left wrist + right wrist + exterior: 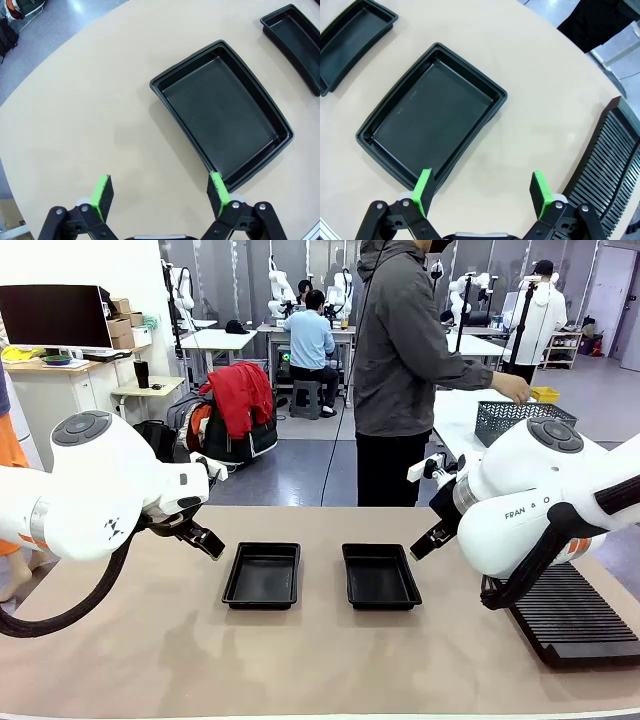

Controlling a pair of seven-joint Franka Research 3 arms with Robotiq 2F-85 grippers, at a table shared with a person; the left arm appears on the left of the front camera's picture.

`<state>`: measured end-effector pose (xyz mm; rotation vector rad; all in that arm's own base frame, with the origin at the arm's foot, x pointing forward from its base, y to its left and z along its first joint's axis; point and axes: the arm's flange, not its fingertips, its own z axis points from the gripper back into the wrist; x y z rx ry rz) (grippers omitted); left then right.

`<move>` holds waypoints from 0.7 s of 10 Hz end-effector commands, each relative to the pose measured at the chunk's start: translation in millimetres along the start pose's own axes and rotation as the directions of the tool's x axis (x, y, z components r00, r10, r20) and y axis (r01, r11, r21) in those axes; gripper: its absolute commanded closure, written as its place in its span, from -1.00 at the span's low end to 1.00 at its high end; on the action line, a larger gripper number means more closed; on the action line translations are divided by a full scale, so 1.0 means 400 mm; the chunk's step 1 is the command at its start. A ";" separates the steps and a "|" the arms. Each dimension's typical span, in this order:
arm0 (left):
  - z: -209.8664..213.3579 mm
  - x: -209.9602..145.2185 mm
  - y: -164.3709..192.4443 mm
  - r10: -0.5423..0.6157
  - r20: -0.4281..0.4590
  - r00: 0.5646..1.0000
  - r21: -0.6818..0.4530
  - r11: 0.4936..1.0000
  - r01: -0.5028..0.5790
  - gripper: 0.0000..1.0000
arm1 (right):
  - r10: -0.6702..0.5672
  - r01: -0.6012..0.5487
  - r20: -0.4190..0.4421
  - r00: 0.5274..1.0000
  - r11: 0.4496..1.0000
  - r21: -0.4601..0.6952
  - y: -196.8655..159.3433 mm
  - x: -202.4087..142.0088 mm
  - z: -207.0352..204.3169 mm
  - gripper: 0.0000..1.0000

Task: Inspect and transfer BCBs to ESD trays.
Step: Pick up the Blank PCB from the PCB Rack and place it in the left ESD tray.

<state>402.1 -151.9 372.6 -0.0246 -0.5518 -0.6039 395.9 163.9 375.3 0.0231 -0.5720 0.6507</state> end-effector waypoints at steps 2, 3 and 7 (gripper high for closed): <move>0.086 0.034 0.005 0.104 -0.067 0.992 0.015 0.995 -0.104 -1.00 | -0.115 0.115 0.002 0.993 0.992 0.044 -0.062 0.025 0.132 -1.00; 0.140 0.043 0.002 0.138 -0.097 0.986 0.033 0.990 -0.135 -1.00 | -0.144 0.144 -0.008 0.990 0.988 0.059 -0.076 0.037 0.190 -1.00; 0.348 0.087 0.084 0.325 -0.197 0.925 -0.055 0.938 -0.342 -1.00 | -0.292 0.303 -0.087 0.952 0.940 0.159 -0.161 0.084 0.394 -1.00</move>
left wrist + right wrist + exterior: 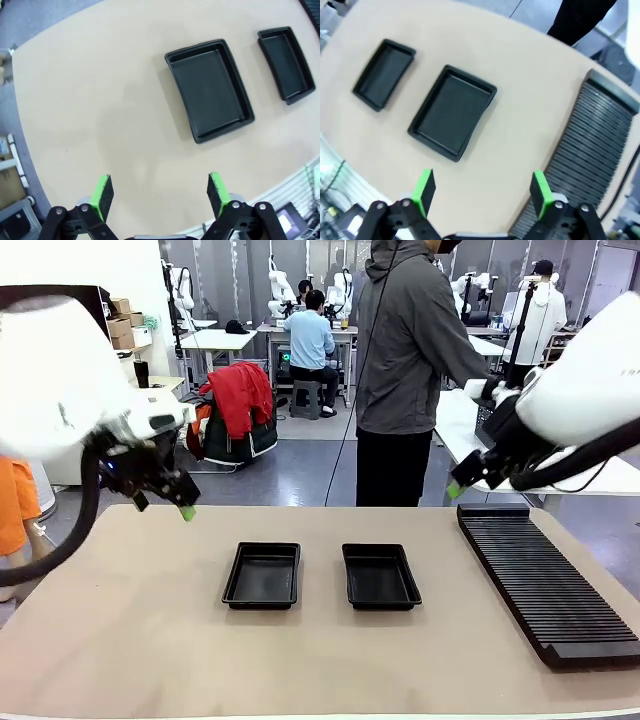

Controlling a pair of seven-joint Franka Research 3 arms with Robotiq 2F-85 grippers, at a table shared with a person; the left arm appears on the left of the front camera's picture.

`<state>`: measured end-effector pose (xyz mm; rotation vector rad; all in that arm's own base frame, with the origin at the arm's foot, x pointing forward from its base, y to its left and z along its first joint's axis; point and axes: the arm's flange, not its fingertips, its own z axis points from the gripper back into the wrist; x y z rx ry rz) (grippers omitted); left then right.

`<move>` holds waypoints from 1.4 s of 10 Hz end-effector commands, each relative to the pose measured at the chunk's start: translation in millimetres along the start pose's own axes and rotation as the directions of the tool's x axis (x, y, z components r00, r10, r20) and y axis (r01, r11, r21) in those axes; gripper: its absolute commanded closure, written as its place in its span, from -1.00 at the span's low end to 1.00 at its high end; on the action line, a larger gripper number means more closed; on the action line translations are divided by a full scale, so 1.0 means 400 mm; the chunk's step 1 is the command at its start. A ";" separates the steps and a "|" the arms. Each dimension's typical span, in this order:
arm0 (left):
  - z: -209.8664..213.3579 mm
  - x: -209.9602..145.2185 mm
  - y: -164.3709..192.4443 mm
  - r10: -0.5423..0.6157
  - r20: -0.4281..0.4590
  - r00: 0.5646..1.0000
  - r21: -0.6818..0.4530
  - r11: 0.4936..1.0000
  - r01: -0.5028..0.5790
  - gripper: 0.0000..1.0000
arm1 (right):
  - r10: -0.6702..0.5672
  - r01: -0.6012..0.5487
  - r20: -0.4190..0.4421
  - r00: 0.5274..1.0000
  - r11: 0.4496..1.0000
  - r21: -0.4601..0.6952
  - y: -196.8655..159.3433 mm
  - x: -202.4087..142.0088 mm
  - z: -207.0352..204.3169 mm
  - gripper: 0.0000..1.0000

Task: Inspect and transfer BCBs to ESD trays.
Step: Pick up the Blank PCB from the PCB Rack and place it in the left ESD tray.

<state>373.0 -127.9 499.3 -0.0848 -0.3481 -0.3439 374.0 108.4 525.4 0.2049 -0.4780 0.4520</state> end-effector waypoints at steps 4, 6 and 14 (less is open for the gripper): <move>0.202 0.011 0.134 0.219 -0.006 0.976 -0.193 0.957 -0.216 -1.00 | -0.234 0.239 -0.062 0.970 0.966 0.098 -0.091 0.013 0.191 -1.00; 0.257 0.002 0.163 0.259 -0.016 0.966 -0.221 0.941 -0.256 -1.00 | -0.303 0.310 -0.073 0.950 0.943 0.123 -0.143 0.009 0.242 -1.00; 0.367 -0.010 0.242 0.355 -0.034 0.934 -0.268 0.897 -0.350 -1.00 | -0.455 0.446 0.021 0.890 0.879 0.168 -0.297 -0.014 0.444 -1.00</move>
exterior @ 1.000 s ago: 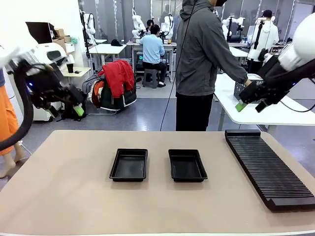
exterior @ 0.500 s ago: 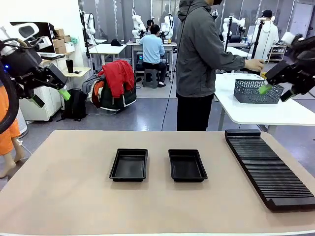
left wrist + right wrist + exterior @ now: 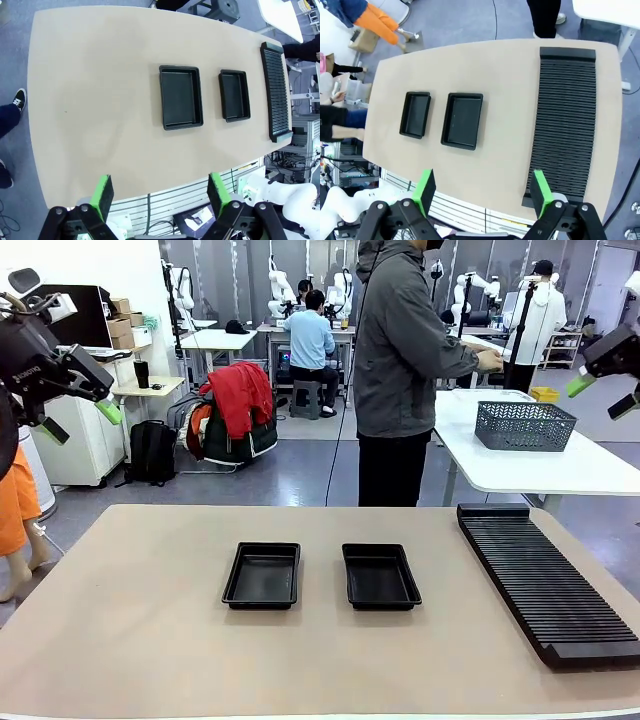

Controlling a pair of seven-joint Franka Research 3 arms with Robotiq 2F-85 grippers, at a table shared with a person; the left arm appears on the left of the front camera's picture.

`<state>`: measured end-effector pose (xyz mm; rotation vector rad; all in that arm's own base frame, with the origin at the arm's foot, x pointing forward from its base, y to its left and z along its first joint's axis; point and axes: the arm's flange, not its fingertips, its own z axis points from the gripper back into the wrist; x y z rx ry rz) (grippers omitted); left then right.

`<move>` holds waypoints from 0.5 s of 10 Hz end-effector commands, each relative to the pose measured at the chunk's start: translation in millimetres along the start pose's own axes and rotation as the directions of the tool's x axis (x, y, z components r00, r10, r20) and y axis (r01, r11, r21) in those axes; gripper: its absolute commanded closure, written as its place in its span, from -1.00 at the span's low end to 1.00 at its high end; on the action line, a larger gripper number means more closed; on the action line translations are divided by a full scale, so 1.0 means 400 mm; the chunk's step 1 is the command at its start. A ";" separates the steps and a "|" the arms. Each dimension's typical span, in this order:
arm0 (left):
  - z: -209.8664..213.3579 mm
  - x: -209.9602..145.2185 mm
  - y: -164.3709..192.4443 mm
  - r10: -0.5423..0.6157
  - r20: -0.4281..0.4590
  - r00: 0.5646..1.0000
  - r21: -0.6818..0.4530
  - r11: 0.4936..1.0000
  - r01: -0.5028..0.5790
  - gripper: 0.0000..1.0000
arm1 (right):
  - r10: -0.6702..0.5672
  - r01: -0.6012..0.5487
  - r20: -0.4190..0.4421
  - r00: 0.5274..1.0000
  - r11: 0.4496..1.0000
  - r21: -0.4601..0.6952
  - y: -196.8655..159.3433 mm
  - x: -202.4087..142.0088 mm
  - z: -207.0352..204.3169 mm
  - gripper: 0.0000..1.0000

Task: Inspect and transfer BCBs to ESD trays.
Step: Pick up the Blank PCB from the PCB Rack and place it in the left ESD tray.

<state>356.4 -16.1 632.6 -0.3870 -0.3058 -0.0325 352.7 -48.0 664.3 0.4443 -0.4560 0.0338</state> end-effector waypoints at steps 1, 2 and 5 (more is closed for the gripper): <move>0.007 0.002 0.005 0.021 -0.008 1.000 -0.028 0.999 -0.021 -1.00 | -0.042 0.042 -0.021 0.999 0.999 0.024 -0.013 0.018 0.013 -1.00; 0.010 0.004 0.007 0.024 -0.008 1.000 -0.031 0.999 -0.024 -1.00 | -0.066 0.067 -0.023 0.998 0.997 0.027 -0.023 0.026 0.020 -1.00; 0.005 0.001 0.002 0.003 0.003 1.000 0.000 1.000 -0.003 -1.00 | -0.139 0.141 -0.052 0.989 0.989 0.039 -0.052 0.040 0.023 -1.00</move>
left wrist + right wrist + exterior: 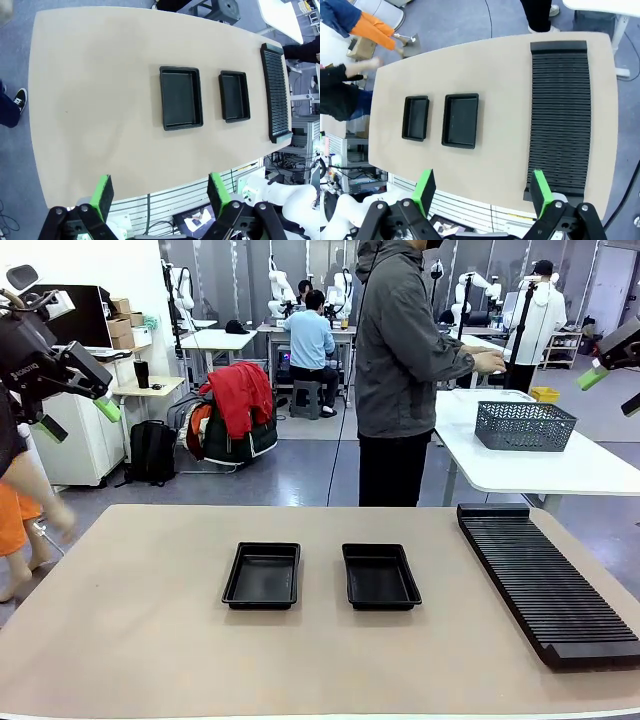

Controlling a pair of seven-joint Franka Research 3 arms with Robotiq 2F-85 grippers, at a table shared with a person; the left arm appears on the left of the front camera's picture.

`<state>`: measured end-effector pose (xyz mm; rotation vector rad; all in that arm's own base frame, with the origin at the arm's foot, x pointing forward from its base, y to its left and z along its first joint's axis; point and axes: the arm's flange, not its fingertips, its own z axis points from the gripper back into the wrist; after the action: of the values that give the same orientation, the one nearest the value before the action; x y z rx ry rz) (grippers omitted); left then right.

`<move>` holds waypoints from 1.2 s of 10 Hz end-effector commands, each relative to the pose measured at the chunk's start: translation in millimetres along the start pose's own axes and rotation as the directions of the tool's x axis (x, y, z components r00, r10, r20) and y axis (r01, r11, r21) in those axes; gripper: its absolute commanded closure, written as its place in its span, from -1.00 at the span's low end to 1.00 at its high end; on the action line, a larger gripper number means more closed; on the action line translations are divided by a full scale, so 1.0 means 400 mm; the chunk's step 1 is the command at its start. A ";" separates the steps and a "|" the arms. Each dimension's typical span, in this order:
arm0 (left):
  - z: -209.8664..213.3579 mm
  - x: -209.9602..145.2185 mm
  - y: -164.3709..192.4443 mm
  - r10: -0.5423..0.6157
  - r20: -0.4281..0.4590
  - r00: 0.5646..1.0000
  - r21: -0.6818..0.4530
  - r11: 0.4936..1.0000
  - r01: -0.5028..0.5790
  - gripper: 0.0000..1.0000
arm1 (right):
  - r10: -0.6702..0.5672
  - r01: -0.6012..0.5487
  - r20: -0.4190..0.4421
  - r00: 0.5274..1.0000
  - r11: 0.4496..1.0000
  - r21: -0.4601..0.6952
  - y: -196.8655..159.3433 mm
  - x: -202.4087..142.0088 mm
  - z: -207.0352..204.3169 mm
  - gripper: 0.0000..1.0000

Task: Inspect and transfer BCBs to ESD trays.
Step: Pick up the Blank PCB from the PCB Rack and place it in the left ESD tray.

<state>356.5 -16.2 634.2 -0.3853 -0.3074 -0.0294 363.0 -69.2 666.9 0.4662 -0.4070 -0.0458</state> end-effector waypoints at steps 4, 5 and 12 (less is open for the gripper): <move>0.001 0.000 0.004 0.001 0.000 1.000 -0.002 1.000 -0.001 -1.00 | -0.108 0.109 -0.022 0.994 0.992 0.070 -0.038 0.002 0.014 -1.00; 0.001 0.000 0.004 0.001 0.000 1.000 -0.002 1.000 -0.001 -1.00 | -0.101 0.103 -0.024 0.995 0.992 0.078 -0.038 0.001 0.014 -1.00; 0.001 0.000 0.001 0.002 0.001 1.000 0.003 1.000 -0.002 -1.00 | -0.086 0.086 -0.012 0.996 0.995 0.059 -0.042 0.001 0.008 -1.00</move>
<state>356.5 -16.0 634.3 -0.3823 -0.3081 -0.0271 362.9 -85.8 662.3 0.5413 -0.3803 -0.1156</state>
